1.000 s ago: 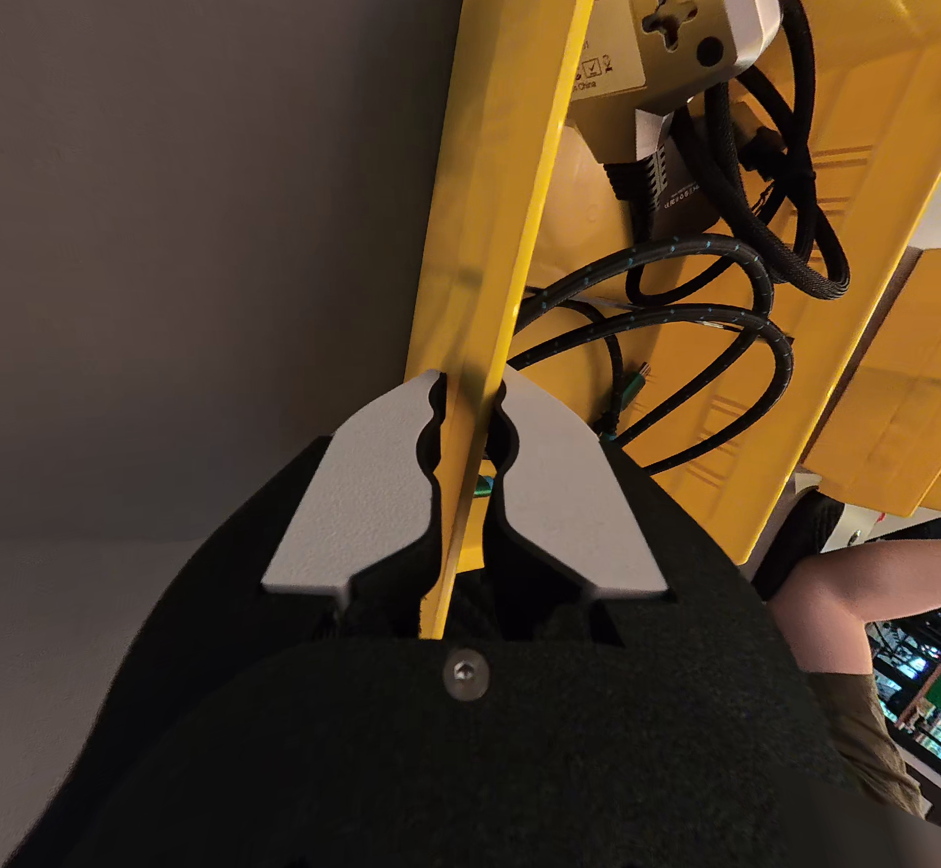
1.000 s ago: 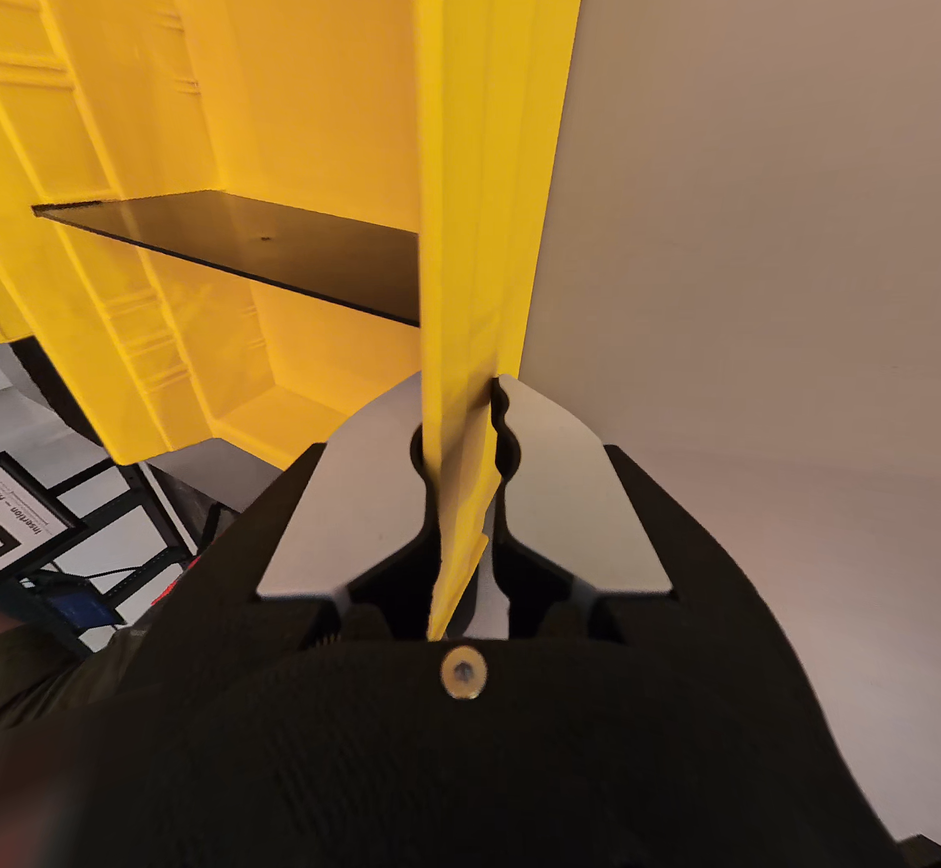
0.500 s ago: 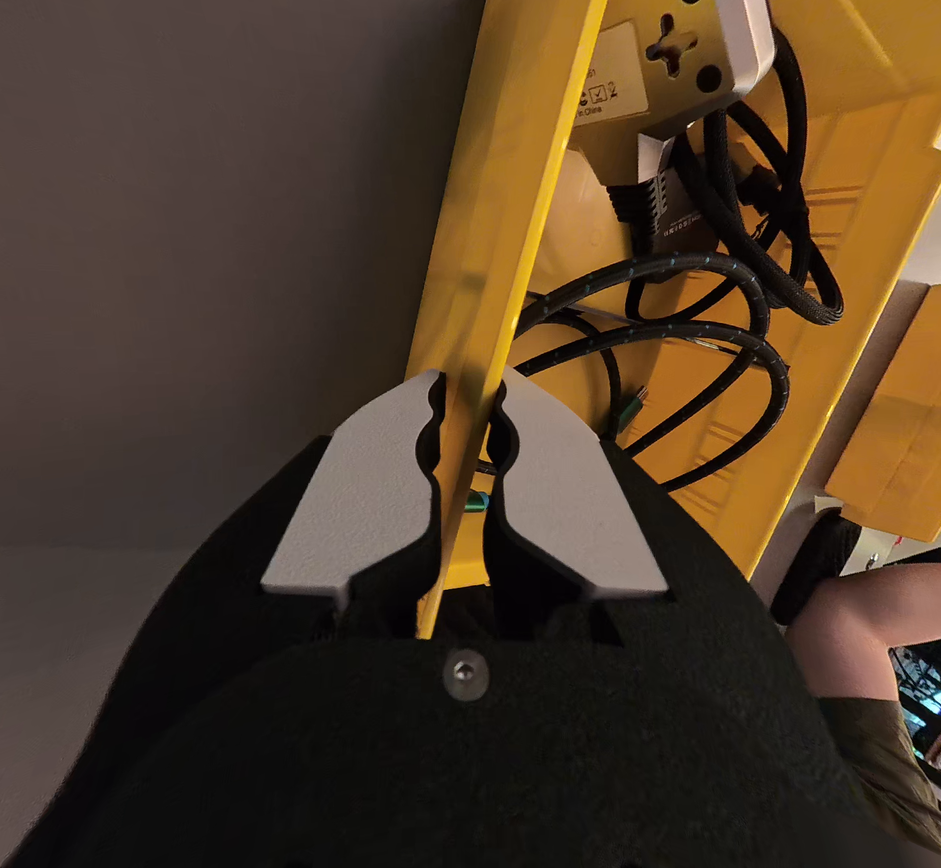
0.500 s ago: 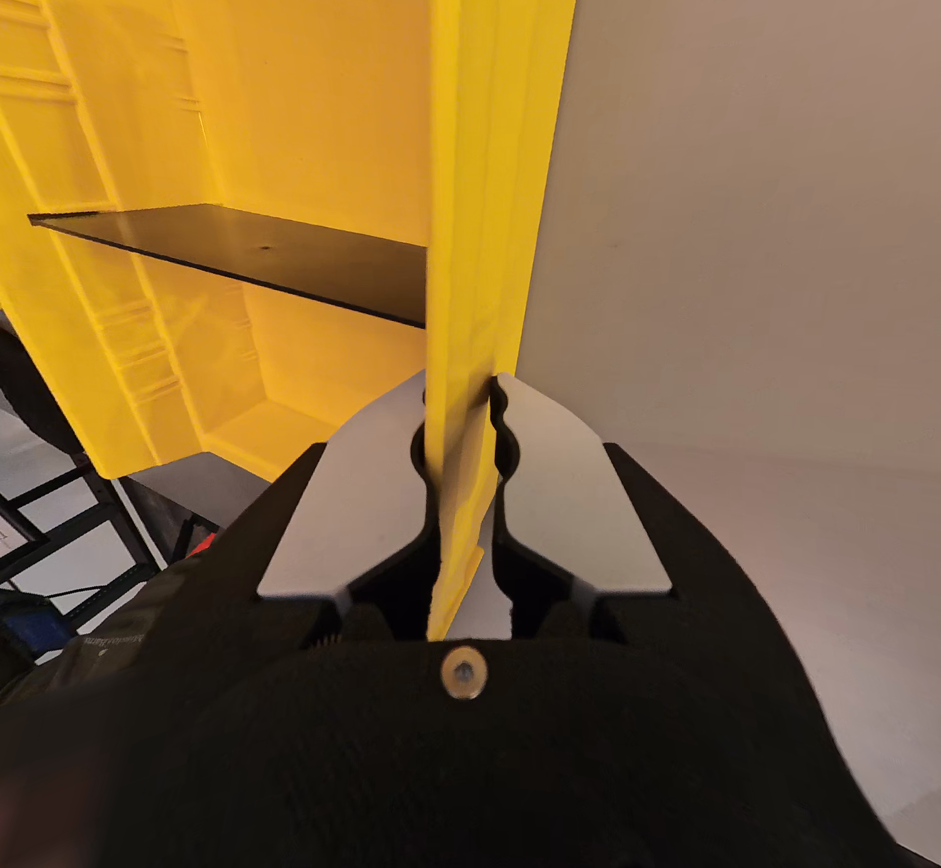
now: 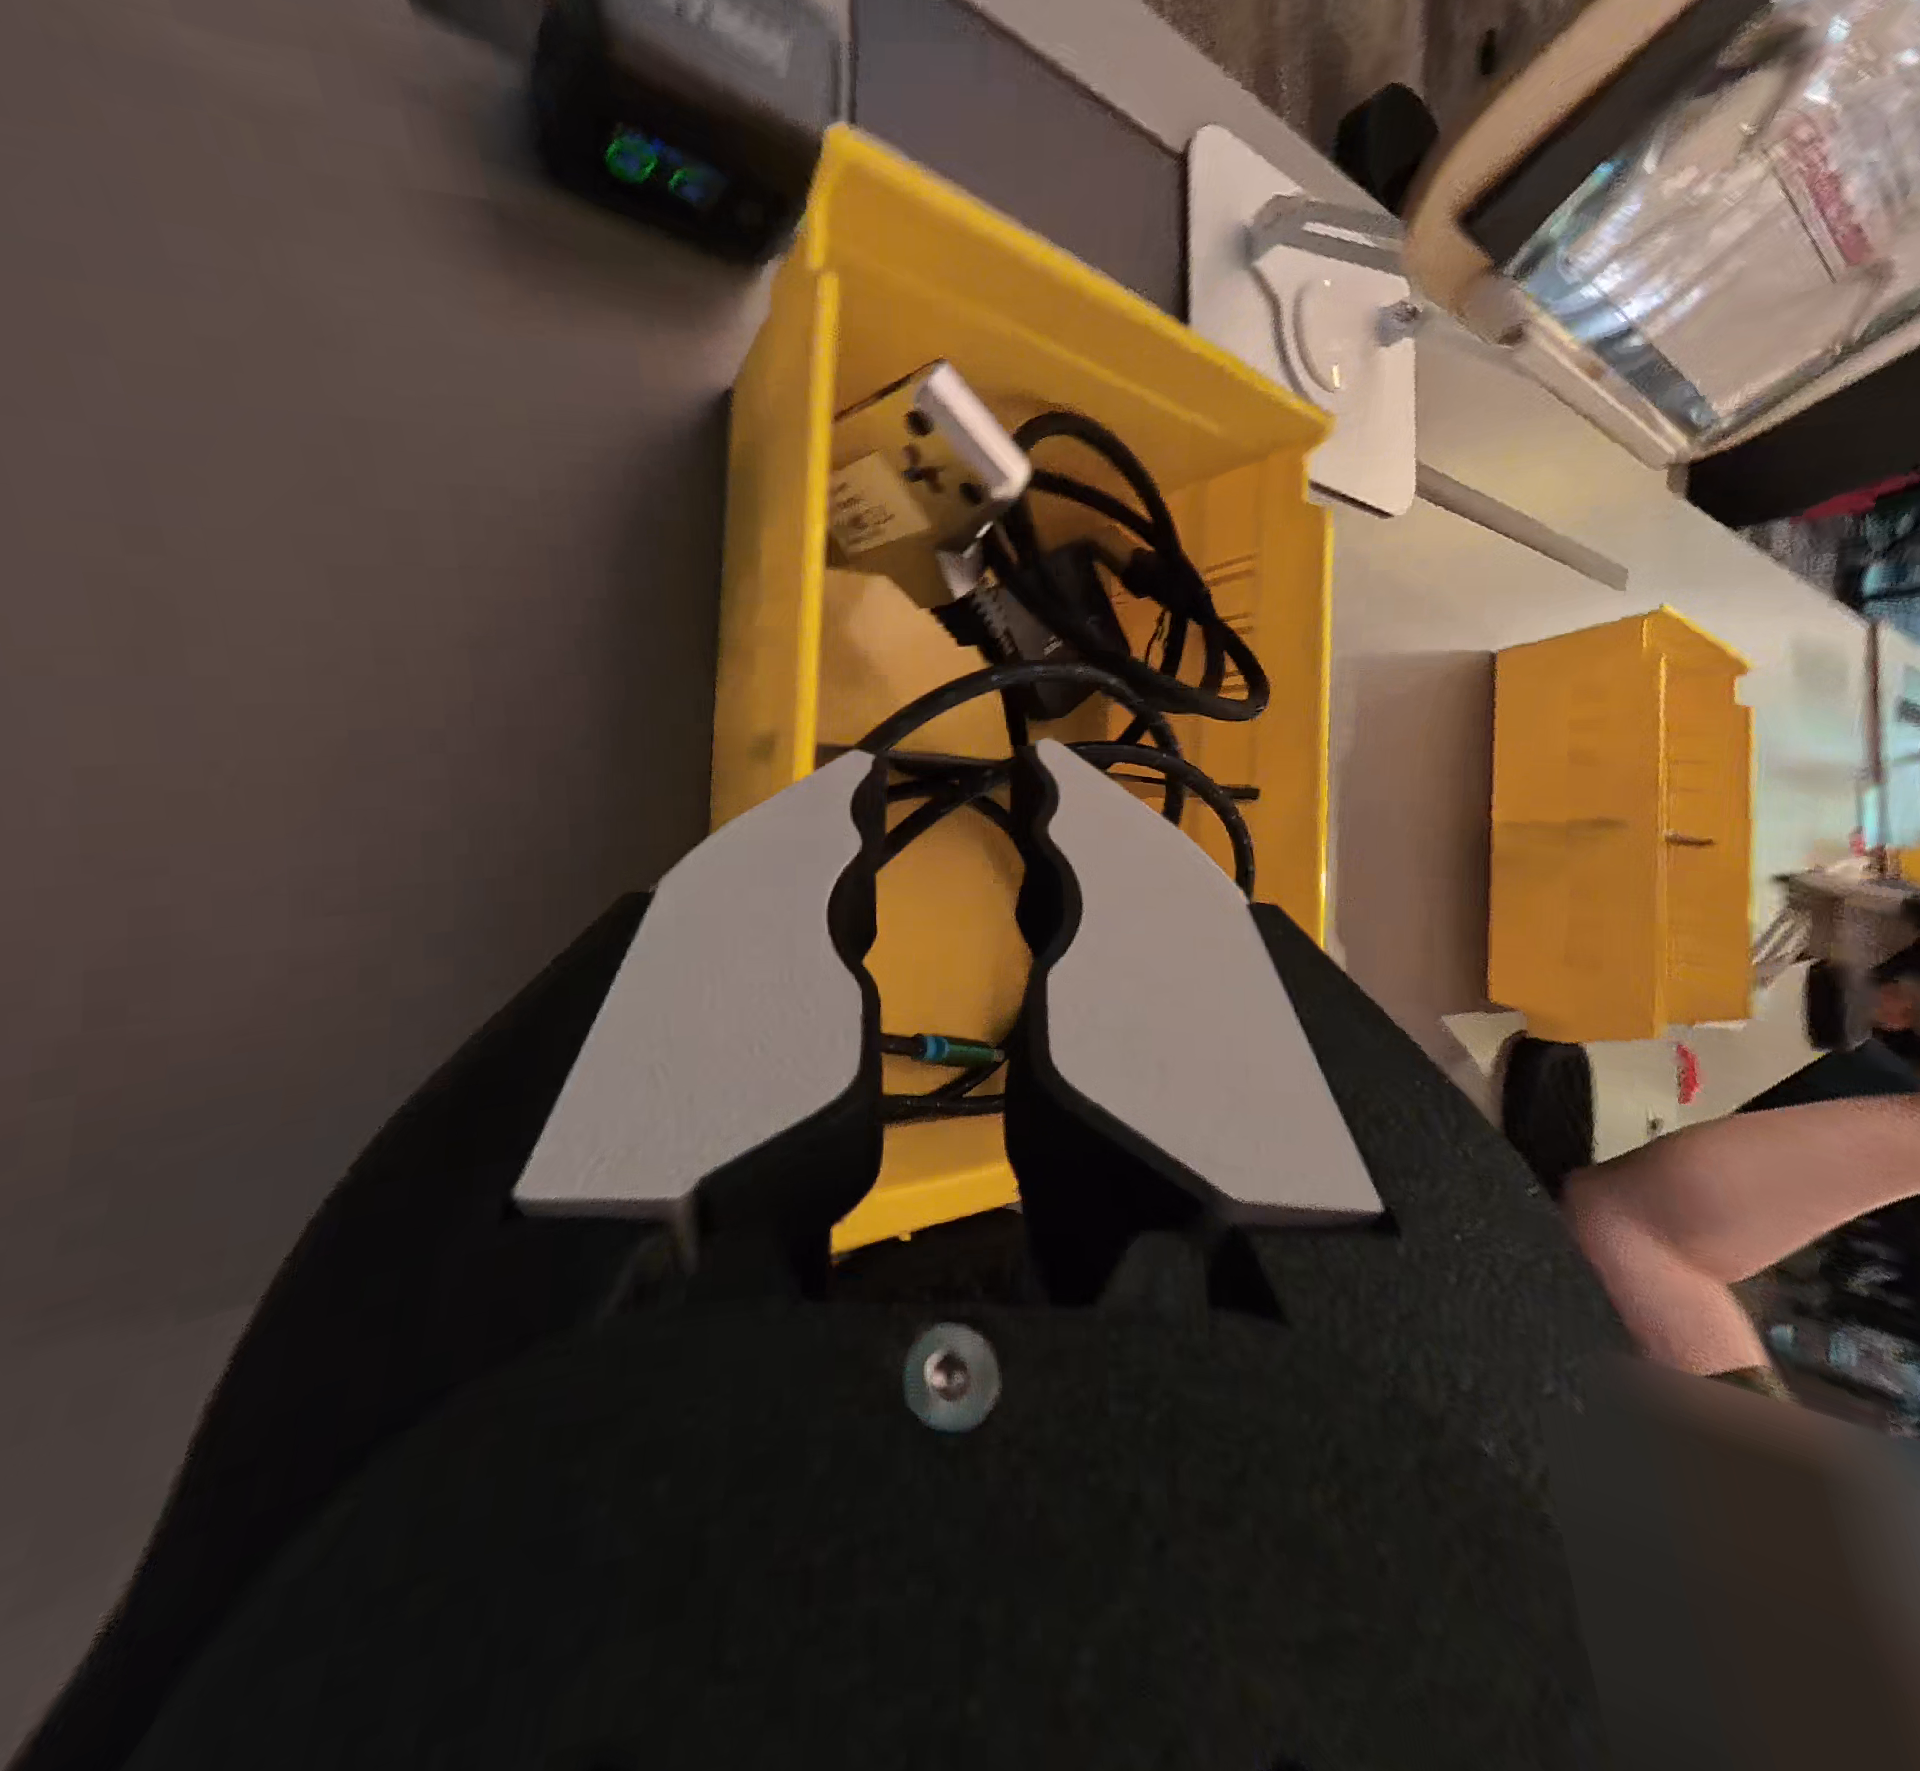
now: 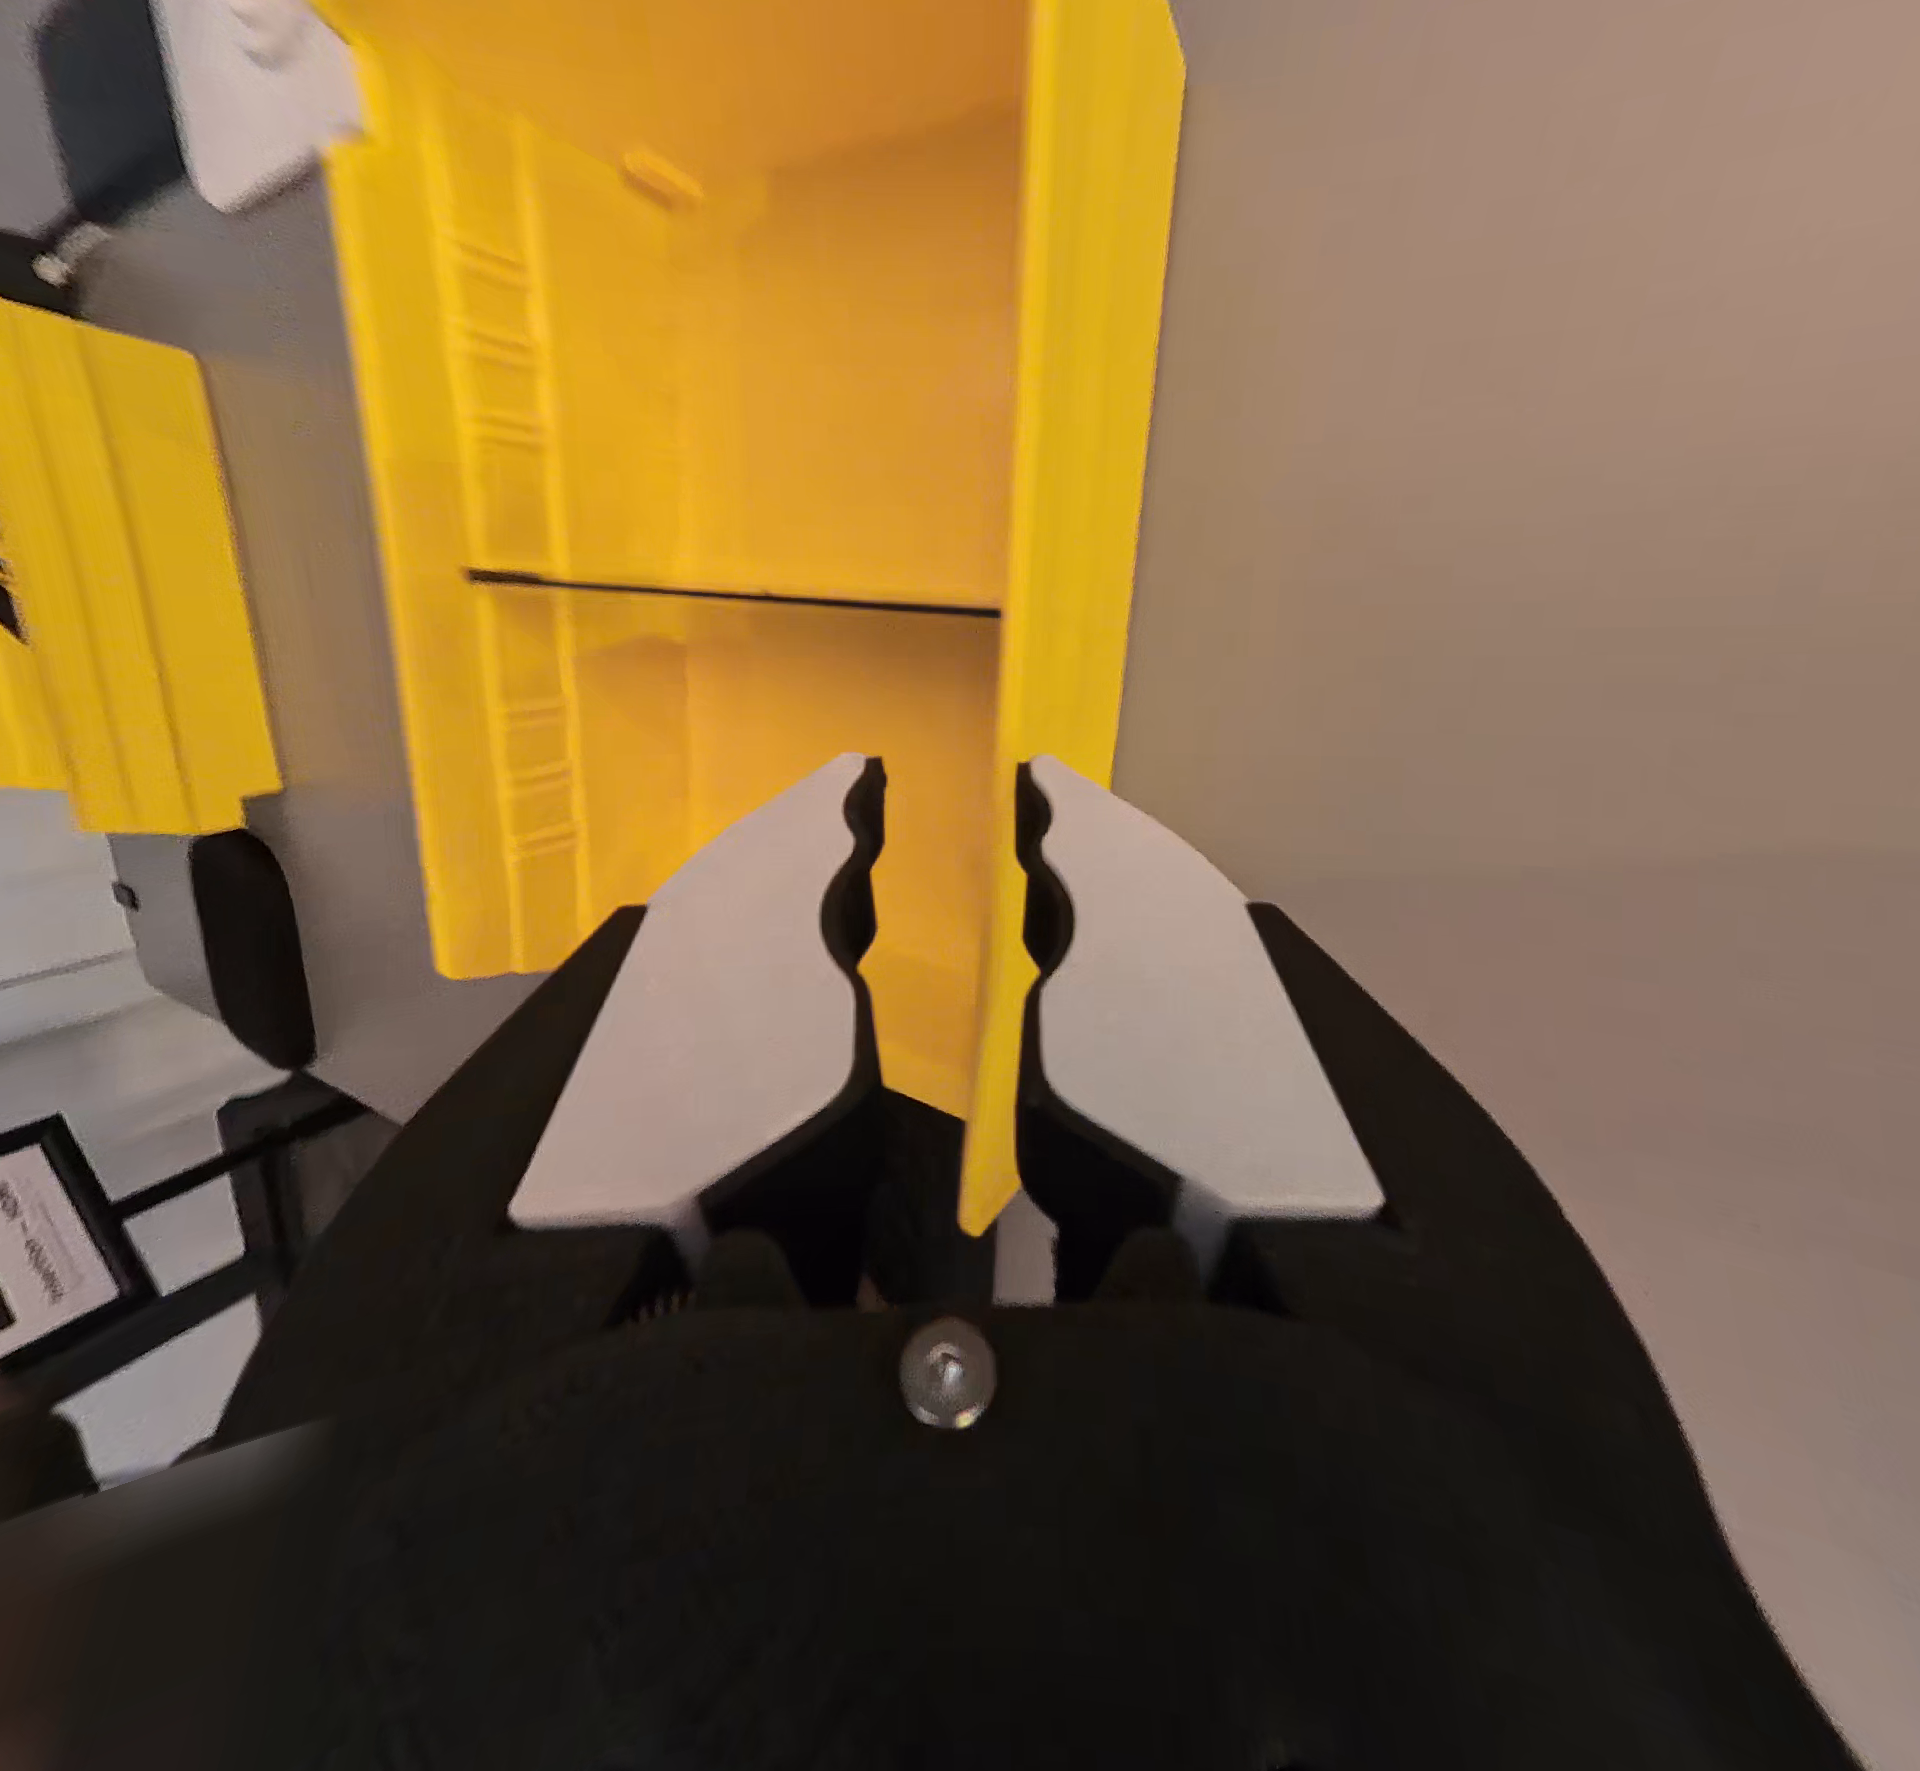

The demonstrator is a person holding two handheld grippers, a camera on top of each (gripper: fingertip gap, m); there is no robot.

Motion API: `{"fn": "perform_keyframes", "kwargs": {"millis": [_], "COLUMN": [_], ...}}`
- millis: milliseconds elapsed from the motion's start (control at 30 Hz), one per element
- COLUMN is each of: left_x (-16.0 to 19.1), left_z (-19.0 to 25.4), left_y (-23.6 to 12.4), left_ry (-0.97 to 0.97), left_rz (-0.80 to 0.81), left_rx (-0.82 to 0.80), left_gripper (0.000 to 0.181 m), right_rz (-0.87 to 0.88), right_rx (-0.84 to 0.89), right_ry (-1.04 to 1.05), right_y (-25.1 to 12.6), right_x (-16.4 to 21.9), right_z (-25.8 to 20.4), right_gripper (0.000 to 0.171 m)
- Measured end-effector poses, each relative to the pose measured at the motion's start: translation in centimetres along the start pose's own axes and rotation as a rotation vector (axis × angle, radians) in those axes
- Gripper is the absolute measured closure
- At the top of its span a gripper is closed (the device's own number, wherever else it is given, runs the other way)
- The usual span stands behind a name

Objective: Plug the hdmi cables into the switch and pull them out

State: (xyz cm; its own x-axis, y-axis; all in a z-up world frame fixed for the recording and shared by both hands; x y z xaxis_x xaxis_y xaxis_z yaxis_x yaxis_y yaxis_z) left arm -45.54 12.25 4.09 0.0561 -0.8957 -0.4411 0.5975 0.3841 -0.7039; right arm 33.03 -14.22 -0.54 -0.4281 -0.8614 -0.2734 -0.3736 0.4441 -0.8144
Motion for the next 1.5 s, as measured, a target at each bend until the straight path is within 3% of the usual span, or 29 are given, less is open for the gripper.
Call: {"fn": "perform_keyframes", "kwargs": {"millis": [200,367,500,667,867,933,1500], "left_x": [-0.5,-0.6,-1.5,-1.9,-2.5,-2.7,-2.7], "left_z": [3.1,5.1,5.1,4.1,3.2,3.0,1.2], "left_y": [1.3,4.8,7.6,11.4,13.2,13.4,14.3], "left_ry": [0.212,0.320,0.323,0.254,0.213,0.155,-0.083], "left_rz": [0.003,0.042,0.036,-0.029,-0.097,-0.113,-0.298], "left_rx": [-0.107,-0.300,-0.437,-0.489,-0.602,-0.586,-0.483], "left_gripper": [0.146,0.140,0.137,0.128,0.130,0.133,0.148], "right_rz": [0.397,1.000,1.313,1.402,1.339,1.298,1.230], "right_rx": [-0.020,-0.119,-0.185,-0.071,0.638,0.775,0.772], "right_ry": [-0.158,-0.476,-0.682,-0.803,-0.727,-0.670,-0.741], "right_y": [-6.2,-13.1,-14.8,-14.5,-11.8,-10.9,-7.4], "right_x": [-1.6,-2.3,-0.6,-0.5,-2.8,-3.4,-4.3], "right_z": [-4.7,-10.7,-13.6,-15.7,-15.5,-15.5,-18.7], "right_gripper": [0.146,0.147,0.137,0.136,0.137,0.137,0.145]}}
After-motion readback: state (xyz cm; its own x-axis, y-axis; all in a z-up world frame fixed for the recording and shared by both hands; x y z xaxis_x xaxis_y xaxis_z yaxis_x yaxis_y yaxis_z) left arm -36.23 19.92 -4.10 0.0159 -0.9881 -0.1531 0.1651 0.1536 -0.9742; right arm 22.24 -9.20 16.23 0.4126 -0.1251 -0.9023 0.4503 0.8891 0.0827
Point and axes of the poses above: each gripper's, where its closed fingertips meet, y out along the fingers, x out of its underside, z = x × y across the jaws, the point moved 6 cm from there along -y, back along the fingers, and after that the axes turned 2 degrees about -z, right-handed, at the moved point
